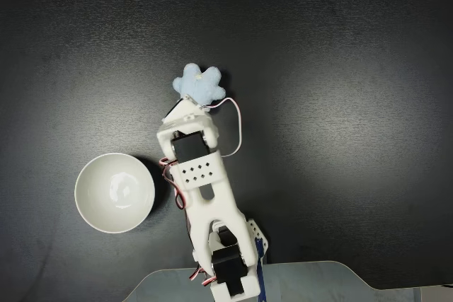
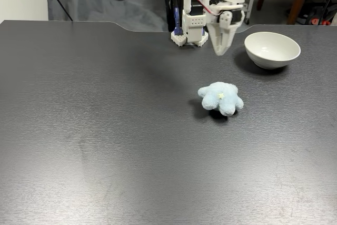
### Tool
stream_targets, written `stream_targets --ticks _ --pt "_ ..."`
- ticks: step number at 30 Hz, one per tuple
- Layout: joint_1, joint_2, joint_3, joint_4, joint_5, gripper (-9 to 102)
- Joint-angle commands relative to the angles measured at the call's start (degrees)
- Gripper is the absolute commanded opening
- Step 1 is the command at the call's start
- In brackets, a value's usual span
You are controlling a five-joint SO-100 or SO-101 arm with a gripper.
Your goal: Grasp a skyblue doll and put it in the white bowl.
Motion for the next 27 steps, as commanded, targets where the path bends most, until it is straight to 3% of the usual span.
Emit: stream_targets --ticks 1,5,13,17,21,27 --pt "0.97 -1.76 -3.69 -0.09 -0.35 0" --pt "0.97 -5.27 -4.66 -0.88 -0.35 0" --pt "0.88 -6.33 -4.66 -13.71 -0.35 0" --pt "0.97 -6.5 -4.48 -13.71 -0.79 1" --pt "0.97 -6.33 -3.87 -13.71 -0.79 11" --pt "0.7 -6.59 -3.69 -12.22 -1.05 38"
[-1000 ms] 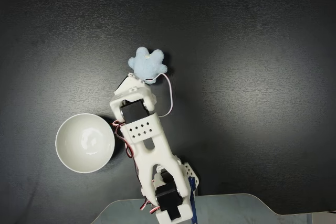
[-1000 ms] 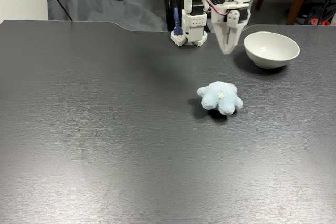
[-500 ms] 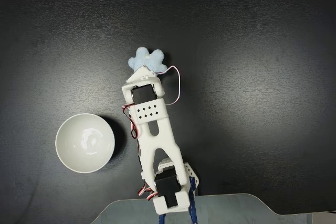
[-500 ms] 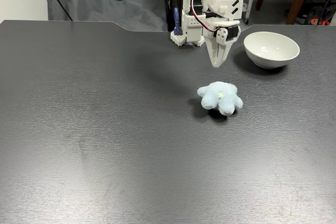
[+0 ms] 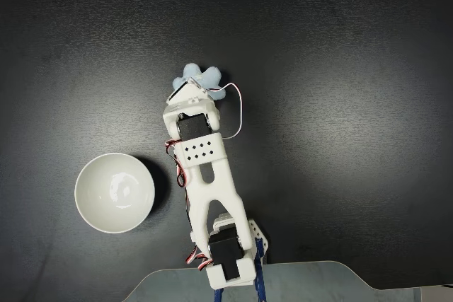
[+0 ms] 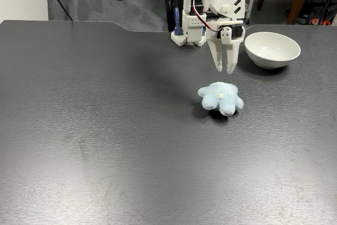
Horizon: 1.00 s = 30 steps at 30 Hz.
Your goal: Grasp a skyblue doll and put it in the white bowl.
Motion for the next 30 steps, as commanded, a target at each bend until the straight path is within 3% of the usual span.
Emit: stream_targets --ticks 1,6,30 --pt "0.62 0.7 -3.69 1.49 -0.62 42" --pt "0.62 -2.64 -3.69 4.31 -0.62 53" --pt "0.97 -11.87 -4.75 3.43 -0.53 53"
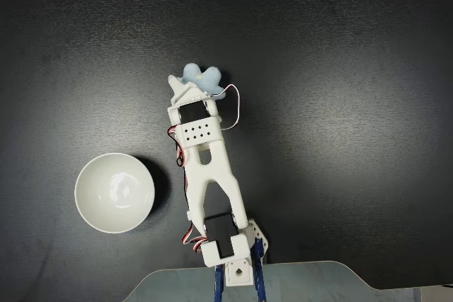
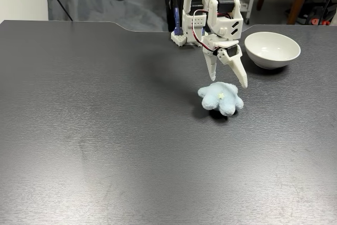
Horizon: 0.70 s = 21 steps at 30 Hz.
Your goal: Grasp a skyblue doll and put it in the white bowl.
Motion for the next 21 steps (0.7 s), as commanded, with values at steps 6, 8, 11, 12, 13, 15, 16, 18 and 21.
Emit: stream_targets --ticks 6,8,11,12,13,15,16,18,21 --pt "3.6 -3.25 -4.75 -0.88 -0.35 53" --pt "5.01 -3.6 -6.33 -2.64 0.18 53" --pt "7.21 -5.54 -9.93 -5.1 -0.18 53" --pt "7.47 -6.24 -11.34 -5.27 -0.35 53" --pt "7.56 -6.77 -12.57 -5.27 -0.44 53" --pt "7.47 -7.47 -14.15 -5.1 -0.53 53" --pt "7.12 -7.47 -14.24 -5.1 -0.53 53" --pt "6.94 -7.56 -13.89 -4.57 -0.53 53" --pt "6.59 -7.65 -13.54 -4.48 -0.62 53"
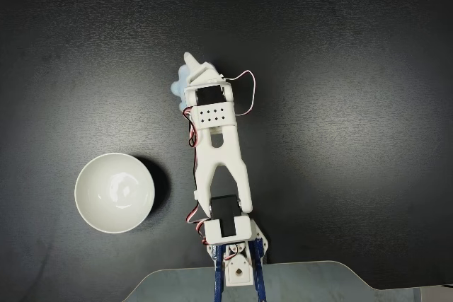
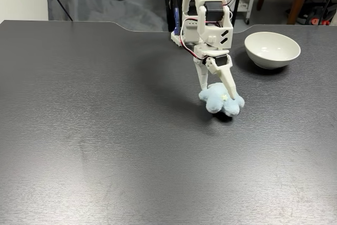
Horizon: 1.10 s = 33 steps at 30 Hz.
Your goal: Grasp a skyblue doll and put it in the white bowl.
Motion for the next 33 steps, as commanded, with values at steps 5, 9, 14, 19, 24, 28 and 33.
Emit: stream_targets --ticks 5,9,14,19,24,28,33 --pt "-2.37 0.79 -3.78 0.09 -0.62 53" --pt "-4.92 -1.05 -3.78 0.18 -0.88 53" --pt "-5.71 -1.93 -3.78 0.18 -3.78 53" --pt "-5.71 -1.93 -3.69 0.18 -5.27 53" --pt "-5.8 -2.02 -3.69 0.18 -8.44 53" --pt "-5.8 -2.11 -3.69 0.18 -11.34 53" --pt "-5.89 -2.2 -3.43 0.18 -12.92 53"
